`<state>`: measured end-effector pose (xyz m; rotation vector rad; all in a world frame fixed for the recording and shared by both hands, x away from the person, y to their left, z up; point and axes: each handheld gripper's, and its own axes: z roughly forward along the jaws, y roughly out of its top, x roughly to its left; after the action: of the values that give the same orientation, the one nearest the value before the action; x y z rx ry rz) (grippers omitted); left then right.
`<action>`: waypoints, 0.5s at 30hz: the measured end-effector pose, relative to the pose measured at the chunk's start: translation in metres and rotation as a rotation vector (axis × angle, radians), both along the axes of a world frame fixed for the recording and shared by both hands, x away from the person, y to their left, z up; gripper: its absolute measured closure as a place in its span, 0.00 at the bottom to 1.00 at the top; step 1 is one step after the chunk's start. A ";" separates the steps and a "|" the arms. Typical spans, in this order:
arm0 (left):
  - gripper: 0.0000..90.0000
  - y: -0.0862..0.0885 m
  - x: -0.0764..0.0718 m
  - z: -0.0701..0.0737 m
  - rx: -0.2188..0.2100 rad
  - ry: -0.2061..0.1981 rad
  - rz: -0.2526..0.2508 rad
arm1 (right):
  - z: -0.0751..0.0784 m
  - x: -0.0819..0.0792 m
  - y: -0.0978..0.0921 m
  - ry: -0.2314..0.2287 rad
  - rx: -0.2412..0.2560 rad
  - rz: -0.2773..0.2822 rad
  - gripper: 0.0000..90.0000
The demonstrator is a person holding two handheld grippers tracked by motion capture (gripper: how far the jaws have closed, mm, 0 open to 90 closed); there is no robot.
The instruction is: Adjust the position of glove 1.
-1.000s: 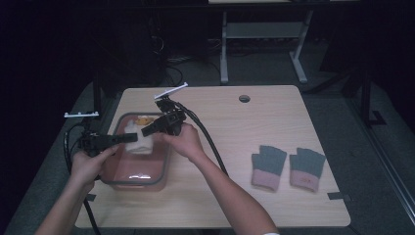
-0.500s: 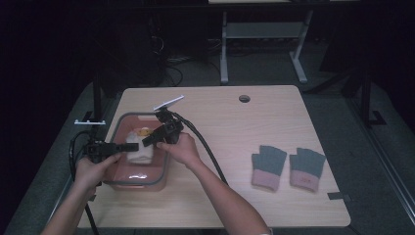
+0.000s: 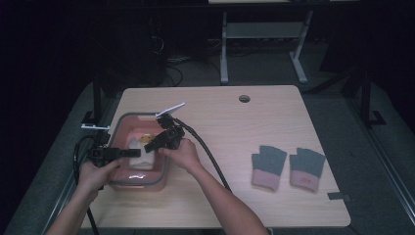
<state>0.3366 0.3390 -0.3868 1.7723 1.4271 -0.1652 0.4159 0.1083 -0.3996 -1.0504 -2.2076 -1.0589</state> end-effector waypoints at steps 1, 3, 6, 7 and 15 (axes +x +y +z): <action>0.77 0.000 0.000 0.000 0.000 0.000 0.000 | 0.000 0.000 0.000 0.000 0.000 0.000 0.86; 0.77 -0.001 0.000 -0.001 0.002 0.008 0.005 | -0.001 0.000 -0.001 0.002 0.005 -0.002 0.86; 0.77 -0.002 0.000 -0.002 0.011 0.010 0.003 | -0.003 -0.001 -0.002 0.001 -0.001 -0.007 0.84; 0.77 -0.003 0.000 -0.003 0.012 0.009 0.002 | -0.002 -0.001 -0.003 0.002 -0.005 -0.005 0.83; 0.77 -0.007 0.000 -0.008 0.075 0.039 0.016 | 0.004 -0.003 -0.012 -0.013 -0.045 0.006 0.77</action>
<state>0.3370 0.3322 -0.3948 1.8272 1.4922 -0.1405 0.4126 0.0963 -0.3961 -1.0578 -2.2526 -1.0205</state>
